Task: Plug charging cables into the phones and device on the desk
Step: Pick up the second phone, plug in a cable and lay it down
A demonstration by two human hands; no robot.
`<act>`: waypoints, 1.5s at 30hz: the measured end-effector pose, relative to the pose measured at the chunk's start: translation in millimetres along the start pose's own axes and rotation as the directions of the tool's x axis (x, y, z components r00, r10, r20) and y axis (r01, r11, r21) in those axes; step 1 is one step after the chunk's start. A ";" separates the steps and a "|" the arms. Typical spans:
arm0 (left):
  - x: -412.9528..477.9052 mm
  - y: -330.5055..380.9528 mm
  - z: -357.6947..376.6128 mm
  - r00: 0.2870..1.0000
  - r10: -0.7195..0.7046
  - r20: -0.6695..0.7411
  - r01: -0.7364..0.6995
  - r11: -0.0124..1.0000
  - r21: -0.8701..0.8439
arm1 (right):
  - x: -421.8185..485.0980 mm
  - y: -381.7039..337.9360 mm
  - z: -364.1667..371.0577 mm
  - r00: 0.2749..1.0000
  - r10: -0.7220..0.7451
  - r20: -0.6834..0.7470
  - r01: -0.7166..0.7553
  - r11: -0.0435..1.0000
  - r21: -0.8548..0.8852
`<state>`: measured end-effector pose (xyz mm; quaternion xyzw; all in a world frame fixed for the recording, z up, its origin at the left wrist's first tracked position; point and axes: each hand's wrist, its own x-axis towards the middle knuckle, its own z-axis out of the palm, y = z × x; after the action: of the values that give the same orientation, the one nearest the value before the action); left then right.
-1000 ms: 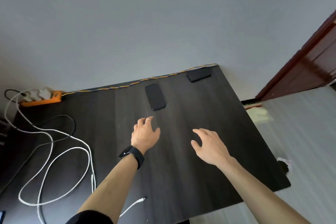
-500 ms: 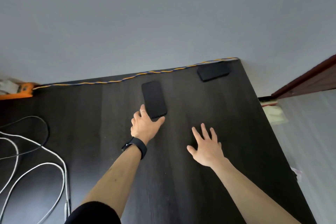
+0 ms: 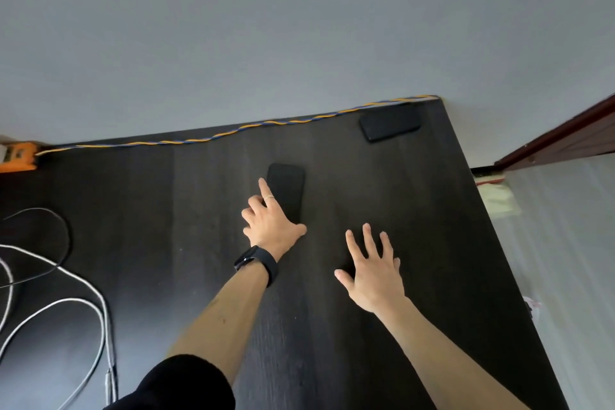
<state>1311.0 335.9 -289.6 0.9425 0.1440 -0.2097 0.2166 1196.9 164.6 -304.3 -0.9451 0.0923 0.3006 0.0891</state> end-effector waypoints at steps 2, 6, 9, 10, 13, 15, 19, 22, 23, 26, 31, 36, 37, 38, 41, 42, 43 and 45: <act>-17.3 -15.4 -0.1 0.997 0.026 0.068 -0.025 1.000 -0.012 | -0.7 -0.1 -1.5 1.000 -0.005 0.017 0.004 1.000 0.013; -60.4 -43.1 -2.5 0.992 0.070 0.109 -0.052 0.986 -0.157 | -3.4 4.2 -12.4 0.995 -0.012 0.097 0.004 0.997 0.077; -100.3 -64.2 -1.6 0.988 0.119 0.095 -0.097 0.972 -0.212 | -16.2 5.2 -27.1 0.987 -0.010 0.161 -0.024 0.978 0.209; -115.0 -71.6 -0.9 0.986 0.130 0.100 -0.106 0.971 -0.215 | -26.2 3.0 -29.5 0.984 -0.006 0.177 -0.043 0.962 0.269; -155.0 -86.2 3.5 0.980 0.151 0.132 -0.119 0.968 -0.223 | -61.2 -4.7 -24.5 0.972 0.000 0.234 -0.135 0.816 0.562; -178.6 -93.9 4.7 0.969 0.150 0.198 -0.099 0.964 -0.246 | -84.8 -13.1 -13.0 0.955 0.008 0.297 -0.249 0.569 0.784; -220.9 -108.9 2.8 0.927 0.113 0.359 0.030 0.929 -0.369 | -126.1 -26.3 14.8 0.920 0.095 0.379 -0.391 0.249 0.886; -246.9 -120.0 -6.5 0.909 0.102 0.403 0.082 0.907 -0.414 | -151.2 -29.3 29.4 0.931 0.152 0.333 -0.363 0.260 0.895; -253.0 -123.3 -10.2 0.906 0.102 0.410 0.082 0.910 -0.407 | -157.2 -29.6 31.3 0.934 0.147 0.326 -0.354 0.263 0.897; -268.6 -133.4 -18.0 0.900 0.098 0.424 0.070 0.929 -0.362 | -173.6 -33.8 27.9 0.948 0.088 0.307 -0.319 0.302 0.898; -298.3 -149.2 -27.0 0.930 0.041 0.366 0.074 0.953 -0.294 | -206.0 -56.0 17.6 0.967 -0.077 0.244 -0.198 0.380 0.904; -329.2 -183.7 -38.3 0.961 -0.047 0.273 0.140 0.933 -0.331 | -234.4 -90.4 17.7 0.939 -0.267 0.218 -0.080 0.445 0.892; -334.6 -194.5 -41.3 0.960 -0.073 0.271 0.173 0.914 -0.367 | -239.4 -98.1 18.9 0.926 -0.304 0.223 -0.072 0.439 0.896; -339.6 -206.8 -44.0 0.958 -0.101 0.270 0.212 0.882 -0.421 | -244.5 -106.8 19.9 0.913 -0.338 0.229 -0.066 0.431 0.900; -358.6 -243.7 -57.9 0.938 -0.180 0.295 0.330 0.719 -0.612 | -254.6 -134.1 24.4 0.887 -0.396 0.237 -0.045 0.436 0.899; -365.2 -257.6 -63.1 0.936 -0.196 0.293 0.348 0.648 -0.678 | -256.8 -144.8 26.1 0.883 -0.406 0.236 -0.035 0.444 0.895; -370.7 -271.0 -68.8 0.928 -0.229 0.293 0.371 0.572 -0.731 | -258.2 -155.1 27.8 0.881 -0.411 0.235 -0.025 0.455 0.890; -378.7 -302.3 -79.9 0.913 -0.294 0.283 0.389 0.420 -0.820 | -261.3 -176.3 34.0 0.879 -0.420 0.224 0.001 0.474 0.881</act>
<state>898.4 566.4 -156.1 0.6457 0.4066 -0.1938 0.6166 1008.7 374.4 -158.9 -0.6906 0.0879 0.3919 0.6014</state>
